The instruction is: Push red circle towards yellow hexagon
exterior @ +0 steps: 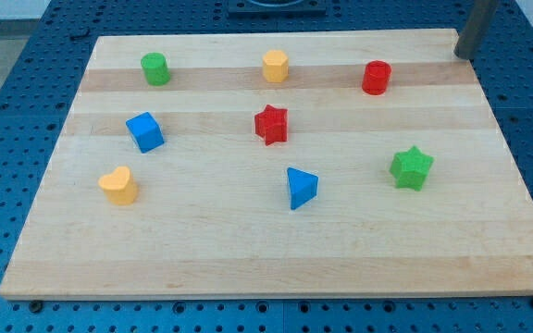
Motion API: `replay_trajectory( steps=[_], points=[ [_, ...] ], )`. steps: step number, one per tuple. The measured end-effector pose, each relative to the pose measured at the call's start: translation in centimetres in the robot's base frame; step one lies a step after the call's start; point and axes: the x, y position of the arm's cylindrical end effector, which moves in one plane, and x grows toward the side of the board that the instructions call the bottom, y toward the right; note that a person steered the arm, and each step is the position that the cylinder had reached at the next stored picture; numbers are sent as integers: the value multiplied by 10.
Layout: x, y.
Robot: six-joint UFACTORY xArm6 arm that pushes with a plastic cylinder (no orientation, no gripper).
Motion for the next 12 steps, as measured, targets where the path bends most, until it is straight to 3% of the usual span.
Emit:
replay_trajectory(
  steps=[4,6,9,12],
  points=[
    [34,-72],
    [72,-101],
    [32,-124],
    [62,-153]
  ],
)
